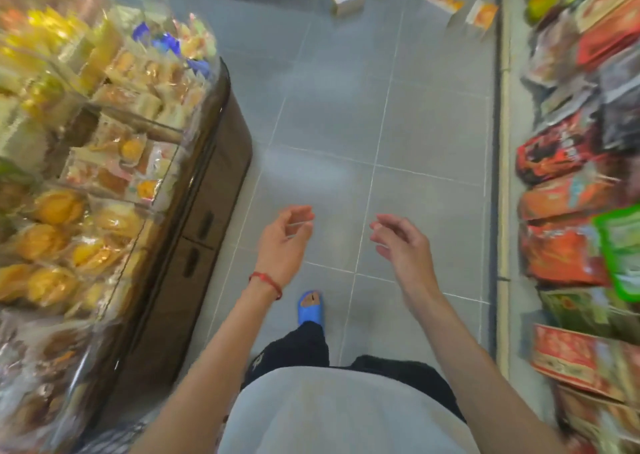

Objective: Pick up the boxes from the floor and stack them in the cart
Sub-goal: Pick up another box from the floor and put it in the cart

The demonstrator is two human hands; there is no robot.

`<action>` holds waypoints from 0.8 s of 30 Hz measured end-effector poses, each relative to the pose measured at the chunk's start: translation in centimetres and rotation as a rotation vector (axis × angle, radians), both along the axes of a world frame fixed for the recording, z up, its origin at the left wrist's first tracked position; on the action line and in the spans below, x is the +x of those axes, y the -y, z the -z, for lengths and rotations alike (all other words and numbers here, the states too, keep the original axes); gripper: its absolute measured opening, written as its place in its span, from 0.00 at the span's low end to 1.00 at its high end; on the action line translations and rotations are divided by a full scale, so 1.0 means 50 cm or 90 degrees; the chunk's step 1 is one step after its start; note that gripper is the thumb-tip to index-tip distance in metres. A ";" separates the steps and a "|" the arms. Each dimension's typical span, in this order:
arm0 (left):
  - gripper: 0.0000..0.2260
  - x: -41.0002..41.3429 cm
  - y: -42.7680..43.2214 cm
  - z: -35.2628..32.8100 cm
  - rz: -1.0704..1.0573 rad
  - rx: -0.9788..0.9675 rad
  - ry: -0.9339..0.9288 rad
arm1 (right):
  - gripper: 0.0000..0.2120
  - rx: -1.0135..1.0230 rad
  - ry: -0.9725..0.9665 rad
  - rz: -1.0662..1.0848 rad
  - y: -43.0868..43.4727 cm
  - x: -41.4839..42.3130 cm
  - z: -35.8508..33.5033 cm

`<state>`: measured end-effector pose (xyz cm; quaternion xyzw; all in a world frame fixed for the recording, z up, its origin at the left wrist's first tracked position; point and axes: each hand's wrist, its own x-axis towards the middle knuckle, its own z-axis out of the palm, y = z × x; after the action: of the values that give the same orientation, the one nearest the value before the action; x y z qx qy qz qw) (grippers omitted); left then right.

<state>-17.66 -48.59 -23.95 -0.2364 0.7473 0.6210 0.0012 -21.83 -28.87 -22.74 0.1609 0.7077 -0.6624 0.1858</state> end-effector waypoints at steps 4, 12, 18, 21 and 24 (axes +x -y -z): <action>0.12 -0.187 0.016 -0.011 0.064 0.007 -0.002 | 0.08 -0.007 0.019 0.045 0.007 -0.142 -0.014; 0.12 -0.574 0.010 0.012 0.126 -0.012 0.001 | 0.08 -0.033 0.033 0.110 -0.023 -0.489 -0.009; 0.11 -0.860 -0.025 -0.004 0.087 -0.042 0.014 | 0.09 -0.021 0.044 0.068 -0.062 -0.782 -0.016; 0.11 -0.987 -0.033 -0.022 0.077 -0.033 0.012 | 0.07 -0.007 0.037 0.027 -0.067 -0.922 -0.023; 0.11 -1.109 -0.021 -0.025 0.066 -0.029 0.003 | 0.07 0.004 0.037 0.001 -0.055 -1.064 -0.026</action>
<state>-73.10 -47.55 -22.70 -0.1985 0.7727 0.6022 0.0299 -75.01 -26.13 -21.45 0.1812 0.7037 -0.6555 0.2057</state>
